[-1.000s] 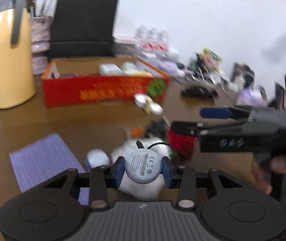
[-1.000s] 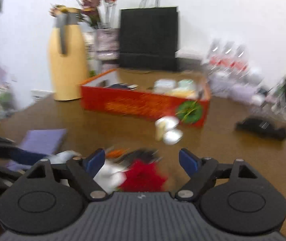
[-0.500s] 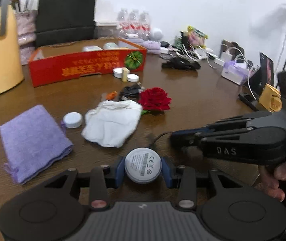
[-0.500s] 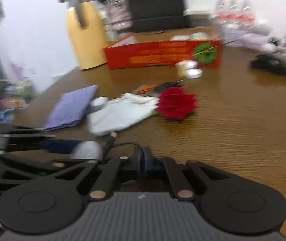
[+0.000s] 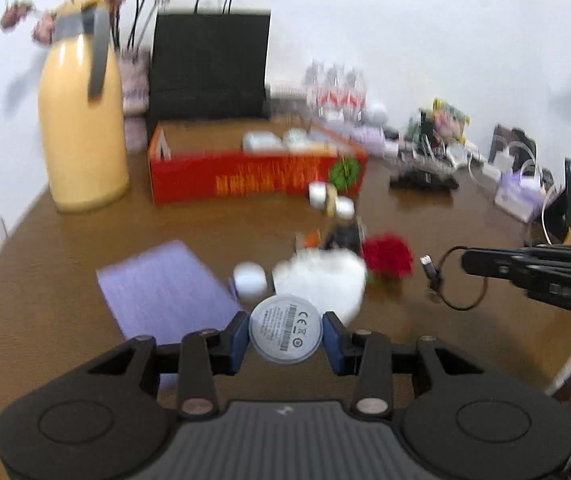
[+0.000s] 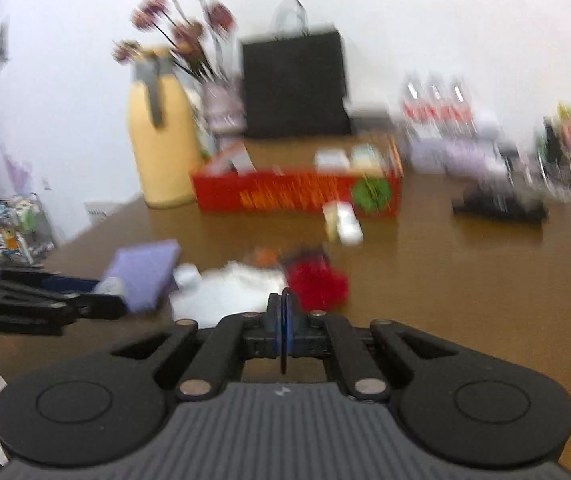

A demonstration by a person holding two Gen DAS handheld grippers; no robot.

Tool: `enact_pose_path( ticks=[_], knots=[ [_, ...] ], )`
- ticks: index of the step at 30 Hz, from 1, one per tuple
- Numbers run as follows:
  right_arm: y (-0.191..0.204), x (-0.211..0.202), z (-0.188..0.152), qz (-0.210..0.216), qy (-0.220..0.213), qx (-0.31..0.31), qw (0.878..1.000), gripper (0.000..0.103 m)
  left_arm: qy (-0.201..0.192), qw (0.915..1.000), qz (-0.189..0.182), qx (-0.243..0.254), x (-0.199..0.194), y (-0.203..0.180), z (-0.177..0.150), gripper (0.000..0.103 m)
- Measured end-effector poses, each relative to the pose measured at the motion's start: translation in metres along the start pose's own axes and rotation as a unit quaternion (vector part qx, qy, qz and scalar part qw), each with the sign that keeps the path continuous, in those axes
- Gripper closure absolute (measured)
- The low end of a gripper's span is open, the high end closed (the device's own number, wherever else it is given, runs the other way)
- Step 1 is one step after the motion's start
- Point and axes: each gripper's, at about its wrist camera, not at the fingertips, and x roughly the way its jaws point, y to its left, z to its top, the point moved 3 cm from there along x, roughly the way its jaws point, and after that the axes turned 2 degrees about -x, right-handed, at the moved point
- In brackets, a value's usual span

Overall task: Organize objects
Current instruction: 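Carry the charger puck and cable into the box and release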

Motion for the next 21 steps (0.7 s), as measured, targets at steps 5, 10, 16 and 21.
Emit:
enact_pose_path(
  ticks=[5,10,16,21],
  knots=[
    [0.0,0.01,0.063,0.024,-0.05,-0.064,0.996,0.1,-0.043,0.9989,0.002,0.02,0.014,0.015,0.07,0.065],
    [-0.017,0.073,0.136,0.021,-0.063,-0.081,0.994,0.1,-0.033,0.9994,-0.005,0.005,0.07,0.043,0.153,0.065],
    [-0.039,0.229,0.202,-0.003,-0.016,-0.089,0.996,0.1,0.019,0.9988,-0.013,-0.044,0.186,0.081,0.234,0.065],
    [-0.06,0.348,0.212,0.019,0.002,-0.051,0.999,0.099,0.054,0.9958,0.022,-0.07,0.286,0.109,0.261,0.065]
  ],
)
